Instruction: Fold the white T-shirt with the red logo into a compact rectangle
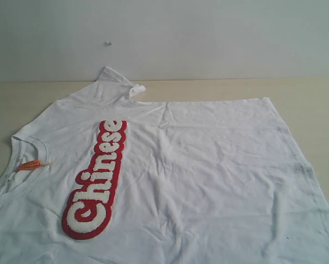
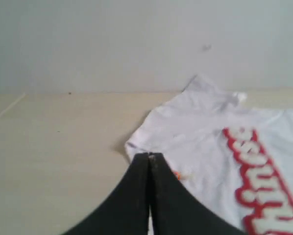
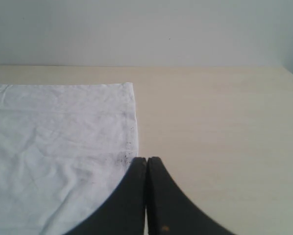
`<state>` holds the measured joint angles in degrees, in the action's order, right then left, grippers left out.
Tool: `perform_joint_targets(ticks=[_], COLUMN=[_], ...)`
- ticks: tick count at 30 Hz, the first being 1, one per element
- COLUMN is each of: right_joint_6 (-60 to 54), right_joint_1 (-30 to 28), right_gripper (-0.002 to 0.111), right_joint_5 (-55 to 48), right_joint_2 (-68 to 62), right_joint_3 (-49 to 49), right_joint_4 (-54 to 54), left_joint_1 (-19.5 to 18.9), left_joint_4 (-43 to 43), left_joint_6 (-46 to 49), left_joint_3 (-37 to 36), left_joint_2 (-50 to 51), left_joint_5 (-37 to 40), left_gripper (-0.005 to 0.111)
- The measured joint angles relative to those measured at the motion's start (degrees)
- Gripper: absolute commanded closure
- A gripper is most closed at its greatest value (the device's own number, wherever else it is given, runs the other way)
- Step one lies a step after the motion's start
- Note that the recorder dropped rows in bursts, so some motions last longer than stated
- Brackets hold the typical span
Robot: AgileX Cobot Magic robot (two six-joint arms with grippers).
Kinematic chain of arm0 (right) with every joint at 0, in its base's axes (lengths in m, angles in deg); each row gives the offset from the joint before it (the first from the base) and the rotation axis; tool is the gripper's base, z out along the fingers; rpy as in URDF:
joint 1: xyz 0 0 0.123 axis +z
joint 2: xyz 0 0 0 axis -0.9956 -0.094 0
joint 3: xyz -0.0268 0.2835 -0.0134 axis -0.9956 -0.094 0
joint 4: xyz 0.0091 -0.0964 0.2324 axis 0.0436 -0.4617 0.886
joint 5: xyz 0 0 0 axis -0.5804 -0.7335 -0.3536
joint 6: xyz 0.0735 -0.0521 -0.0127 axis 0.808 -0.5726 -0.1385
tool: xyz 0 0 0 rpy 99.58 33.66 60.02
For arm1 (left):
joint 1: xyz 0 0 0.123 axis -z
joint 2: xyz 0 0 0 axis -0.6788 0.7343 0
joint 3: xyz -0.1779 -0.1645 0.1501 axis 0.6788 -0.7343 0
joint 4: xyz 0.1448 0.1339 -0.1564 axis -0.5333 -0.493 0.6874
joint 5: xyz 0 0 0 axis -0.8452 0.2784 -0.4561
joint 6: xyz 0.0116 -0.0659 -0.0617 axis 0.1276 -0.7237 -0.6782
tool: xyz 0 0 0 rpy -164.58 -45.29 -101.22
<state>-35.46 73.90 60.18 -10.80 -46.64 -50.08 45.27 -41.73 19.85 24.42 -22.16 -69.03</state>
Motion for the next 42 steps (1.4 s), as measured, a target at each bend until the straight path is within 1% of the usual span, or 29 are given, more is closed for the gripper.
perform_joint_targets(ticks=[1, 5, 8, 11, 13, 17, 27, 32, 34, 38, 42], right_joint_6=[0.00, 0.00, 0.00, 0.00, 0.00, 0.00, 0.00, -0.31, -2.52, -7.62, -8.74], right_joint_1=[0.00, 0.00, 0.00, 0.00, 0.00, 0.00, 0.00, 0.00, 0.00, 0.00, 0.00], right_gripper=[0.108, 0.108, 0.108, 0.108, 0.108, 0.108, 0.108, 0.108, 0.108, 0.108, 0.108], right_joint_5=[0.00, 0.00, 0.00, -0.10, -0.10, -0.10, -0.10, -0.10, 0.59, 5.32, 13.60], right_joint_2=[0.00, 0.00, 0.00, 0.00, 0.00, 0.00, 0.00, 0.00, 0.00, 0.00, 0.00], right_joint_3=[0.00, 0.00, 0.00, 0.00, 0.00, 0.00, 0.00, 0.00, 0.00, 0.00, 0.00], right_joint_4=[0.00, 0.00, 0.00, 0.00, 0.00, 0.00, 0.00, -0.29, -2.79, -8.49, -10.37], left_joint_1=[0.00, 0.09, 0.09, 0.09, 0.09, 0.09, 0.09, 0.09, 0.09, 0.09, 0.09], left_joint_4=[3.17, 6.00, 6.37, 6.61, 6.83, 6.93, 6.93, 6.93, 6.93, 6.93, 7.34], left_joint_6=[-5.87, -15.56, -19.09, -25.06, -29.22, -32.98, -34.62, -34.99, -35.09, -35.22, -35.22], left_joint_3=[0.00, 0.00, 0.00, 0.00, 0.00, 0.00, 0.00, 0.00, 0.00, 0.00, 0.00], left_joint_2=[0.00, 0.00, 0.00, 0.00, 0.00, 0.00, 0.00, 0.00, 0.00, 0.00, 0.00], left_joint_5=[-1.33, -4.41, -7.72, -10.75, -11.53, -12.07, -11.41, -5.93, -3.81, -2.73, -2.62], left_gripper=[0.107, 0.107, 0.107, 0.107, 0.107, 0.107, 0.107, 0.107, 0.107, 0.107, 0.107])
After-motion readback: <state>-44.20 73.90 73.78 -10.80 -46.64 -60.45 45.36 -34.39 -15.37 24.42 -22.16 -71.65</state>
